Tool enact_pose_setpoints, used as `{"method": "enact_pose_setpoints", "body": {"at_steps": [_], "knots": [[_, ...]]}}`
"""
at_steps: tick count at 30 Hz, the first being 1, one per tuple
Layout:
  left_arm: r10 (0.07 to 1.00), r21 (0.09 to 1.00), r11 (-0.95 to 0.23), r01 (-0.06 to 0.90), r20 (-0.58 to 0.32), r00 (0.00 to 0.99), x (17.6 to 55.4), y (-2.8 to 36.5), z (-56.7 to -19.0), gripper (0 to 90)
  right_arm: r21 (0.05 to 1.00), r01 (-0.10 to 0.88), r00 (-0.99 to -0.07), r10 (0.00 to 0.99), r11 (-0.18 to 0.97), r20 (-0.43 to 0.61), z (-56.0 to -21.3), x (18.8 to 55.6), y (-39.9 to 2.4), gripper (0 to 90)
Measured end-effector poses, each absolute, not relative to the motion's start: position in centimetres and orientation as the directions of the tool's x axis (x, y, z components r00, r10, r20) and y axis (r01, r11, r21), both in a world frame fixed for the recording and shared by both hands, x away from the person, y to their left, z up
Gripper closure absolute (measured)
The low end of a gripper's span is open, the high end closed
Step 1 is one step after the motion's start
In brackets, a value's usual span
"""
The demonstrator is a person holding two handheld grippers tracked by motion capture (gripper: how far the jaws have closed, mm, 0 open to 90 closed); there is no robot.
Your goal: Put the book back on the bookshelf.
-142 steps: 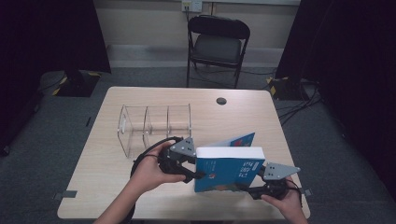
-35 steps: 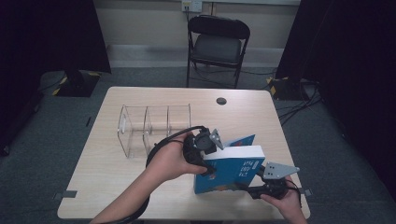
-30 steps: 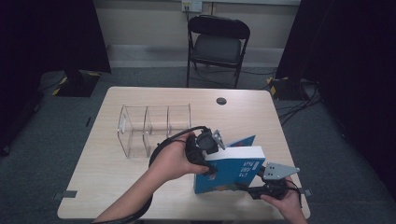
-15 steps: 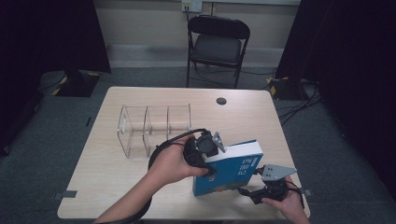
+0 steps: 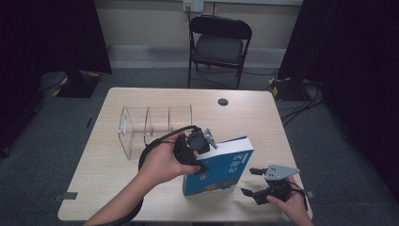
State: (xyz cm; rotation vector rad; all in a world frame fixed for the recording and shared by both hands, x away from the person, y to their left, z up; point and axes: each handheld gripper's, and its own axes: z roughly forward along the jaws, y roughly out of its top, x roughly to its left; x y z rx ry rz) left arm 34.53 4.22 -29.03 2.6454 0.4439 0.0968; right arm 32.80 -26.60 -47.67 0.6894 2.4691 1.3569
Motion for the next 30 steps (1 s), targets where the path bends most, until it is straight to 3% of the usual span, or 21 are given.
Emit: {"method": "enact_pose_setpoints", "body": {"at_steps": [13, 30], "knots": [[0.370, 0.433, -0.835, 0.341, -0.018, 0.929, 34.8, 6.4, -28.2, 62.2, 0.759, 0.305, -0.836, 0.544, 0.575, -0.076, -49.0, 33.1, -25.8, 15.8], [0.394, 0.521, -0.781, 0.345, -0.017, 0.919, 34.1, 10.1, -30.5, 61.3, 0.738, 0.383, -0.817, 0.577, 0.555, -0.010, -50.0, 33.4, -26.0, 14.8]]}}
